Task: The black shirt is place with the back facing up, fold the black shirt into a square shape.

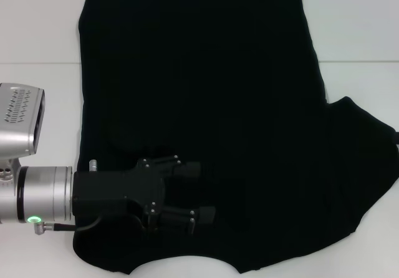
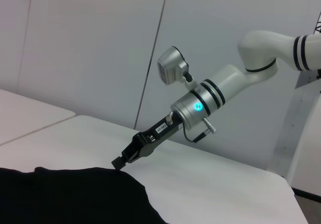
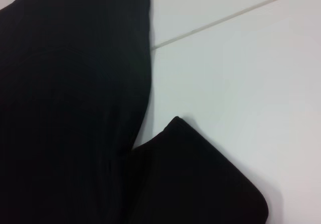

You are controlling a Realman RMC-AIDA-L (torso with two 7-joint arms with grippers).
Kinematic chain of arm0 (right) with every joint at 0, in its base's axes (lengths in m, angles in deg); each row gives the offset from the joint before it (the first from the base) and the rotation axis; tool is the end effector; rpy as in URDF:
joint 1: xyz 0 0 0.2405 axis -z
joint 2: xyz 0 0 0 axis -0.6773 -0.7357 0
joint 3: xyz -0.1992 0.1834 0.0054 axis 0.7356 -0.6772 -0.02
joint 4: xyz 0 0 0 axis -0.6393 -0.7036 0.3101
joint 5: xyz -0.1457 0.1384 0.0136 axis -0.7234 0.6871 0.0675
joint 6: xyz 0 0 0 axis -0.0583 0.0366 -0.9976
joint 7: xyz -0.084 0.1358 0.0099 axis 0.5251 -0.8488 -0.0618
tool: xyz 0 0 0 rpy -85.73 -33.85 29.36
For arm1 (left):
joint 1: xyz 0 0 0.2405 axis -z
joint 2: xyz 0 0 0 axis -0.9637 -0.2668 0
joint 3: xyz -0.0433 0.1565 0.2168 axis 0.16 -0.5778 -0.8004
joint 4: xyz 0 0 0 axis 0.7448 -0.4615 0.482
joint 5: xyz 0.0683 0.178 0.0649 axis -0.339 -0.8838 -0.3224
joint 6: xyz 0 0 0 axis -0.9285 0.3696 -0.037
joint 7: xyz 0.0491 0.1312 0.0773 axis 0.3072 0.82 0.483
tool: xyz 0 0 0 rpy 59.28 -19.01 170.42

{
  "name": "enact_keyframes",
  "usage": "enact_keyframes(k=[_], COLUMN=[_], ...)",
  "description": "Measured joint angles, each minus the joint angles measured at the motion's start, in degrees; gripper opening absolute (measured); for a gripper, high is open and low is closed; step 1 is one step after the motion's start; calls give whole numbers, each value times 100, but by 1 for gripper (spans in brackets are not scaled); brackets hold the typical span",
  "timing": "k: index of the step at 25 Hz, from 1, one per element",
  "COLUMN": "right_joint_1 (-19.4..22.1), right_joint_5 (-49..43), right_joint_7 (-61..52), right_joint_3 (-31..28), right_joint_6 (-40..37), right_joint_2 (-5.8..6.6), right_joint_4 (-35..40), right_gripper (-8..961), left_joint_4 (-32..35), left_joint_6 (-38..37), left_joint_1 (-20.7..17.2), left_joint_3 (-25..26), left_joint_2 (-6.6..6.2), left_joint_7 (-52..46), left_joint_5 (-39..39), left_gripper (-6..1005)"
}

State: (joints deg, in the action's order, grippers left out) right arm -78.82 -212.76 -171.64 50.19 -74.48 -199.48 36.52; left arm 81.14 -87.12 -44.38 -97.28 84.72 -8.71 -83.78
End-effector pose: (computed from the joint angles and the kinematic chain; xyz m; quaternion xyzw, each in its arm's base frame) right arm 0.3635 0.4038 0.0515 -0.6966 0.6319 0.1101 0.3215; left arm -0.2324 0.3062 -0.0455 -0.9457 -0.1550 -0.2828 0.0405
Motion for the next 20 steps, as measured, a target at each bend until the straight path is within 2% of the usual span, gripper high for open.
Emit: enact_keyframes(k=[9,16,20], right_joint_1=[69,-71,-371], right_joint_5=[67,701,807], right_joint_7=[213,599,784], right_joint_3=[-246,-200,-112], right_joint_6=[-108,-534,-830], right_joint_2=[-41,-37,-150], right_joint_4=[63,64,21], right_gripper=[93,103,109], left_joint_4=[0,0,0], left_joint_6=[0,0,-3], left_joint_1=[4,-1,-34], left_joint_3=[0,0,5], left_joint_2=[0,0,0], left_joint_7=[-19,-19,-19], left_joint_5=[0,0,0], left_gripper=[949,949,949])
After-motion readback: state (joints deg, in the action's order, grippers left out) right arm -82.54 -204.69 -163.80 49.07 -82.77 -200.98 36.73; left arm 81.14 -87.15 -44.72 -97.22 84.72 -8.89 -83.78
